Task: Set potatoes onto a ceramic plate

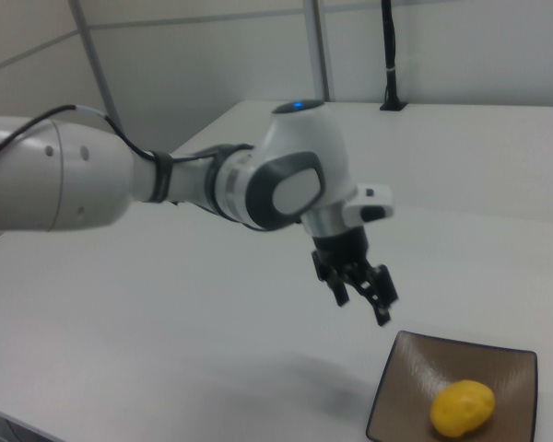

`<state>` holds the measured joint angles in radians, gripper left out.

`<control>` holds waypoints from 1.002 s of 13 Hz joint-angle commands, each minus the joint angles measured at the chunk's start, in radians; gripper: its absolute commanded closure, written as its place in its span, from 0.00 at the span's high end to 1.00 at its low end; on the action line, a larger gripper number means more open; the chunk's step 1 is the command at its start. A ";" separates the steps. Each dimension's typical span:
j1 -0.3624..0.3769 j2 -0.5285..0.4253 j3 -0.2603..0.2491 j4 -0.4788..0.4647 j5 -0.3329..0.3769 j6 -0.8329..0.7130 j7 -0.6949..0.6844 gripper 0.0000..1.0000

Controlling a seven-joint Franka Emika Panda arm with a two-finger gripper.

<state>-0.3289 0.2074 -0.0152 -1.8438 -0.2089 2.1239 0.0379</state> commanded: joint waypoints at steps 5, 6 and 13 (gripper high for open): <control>0.180 -0.157 0.132 -0.015 0.115 -0.217 0.260 1.00; 0.215 -0.175 0.138 -0.018 0.147 -0.252 0.241 1.00; 0.381 -0.253 0.138 -0.015 0.229 -0.374 0.074 1.00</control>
<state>0.0111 -0.0193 0.1352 -1.8435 0.0152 1.7729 0.1572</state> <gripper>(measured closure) 0.000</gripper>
